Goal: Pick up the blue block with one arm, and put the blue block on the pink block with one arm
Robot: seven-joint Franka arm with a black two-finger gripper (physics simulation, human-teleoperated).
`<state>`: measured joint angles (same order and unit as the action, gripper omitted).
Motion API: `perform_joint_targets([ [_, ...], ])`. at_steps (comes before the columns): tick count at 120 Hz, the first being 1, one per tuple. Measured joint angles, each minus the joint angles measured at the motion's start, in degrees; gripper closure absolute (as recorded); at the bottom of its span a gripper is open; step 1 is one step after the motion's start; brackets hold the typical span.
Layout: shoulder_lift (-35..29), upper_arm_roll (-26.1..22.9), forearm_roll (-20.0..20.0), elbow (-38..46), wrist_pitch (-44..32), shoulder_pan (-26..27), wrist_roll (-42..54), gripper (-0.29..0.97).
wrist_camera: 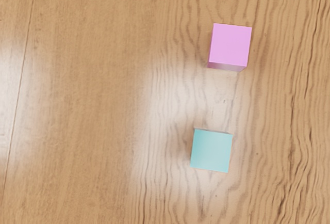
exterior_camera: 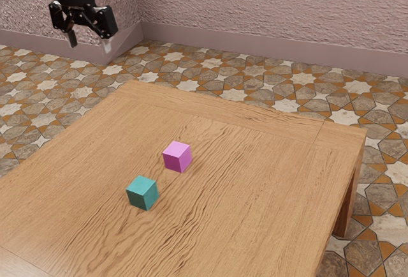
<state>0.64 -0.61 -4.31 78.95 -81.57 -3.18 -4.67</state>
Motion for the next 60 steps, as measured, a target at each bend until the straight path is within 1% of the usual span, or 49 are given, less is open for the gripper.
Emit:
perform_joint_targets([
  [17,0.02,0.0,0.02,-0.38,0.07,-0.13,-0.12,0.0],
  [27,0.69,-0.33,0.17,-11.87,2.67,-0.43,-0.2,0.0],
  [35,1.65,-1.17,0.3,-16.04,4.41,-0.98,-0.25,0.0],
  [47,3.3,-1.58,0.34,-17.5,5.4,0.11,-0.33,0.0],
  [60,3.65,-1.59,0.3,-17.6,5.8,1.68,-0.4,0.0],
])
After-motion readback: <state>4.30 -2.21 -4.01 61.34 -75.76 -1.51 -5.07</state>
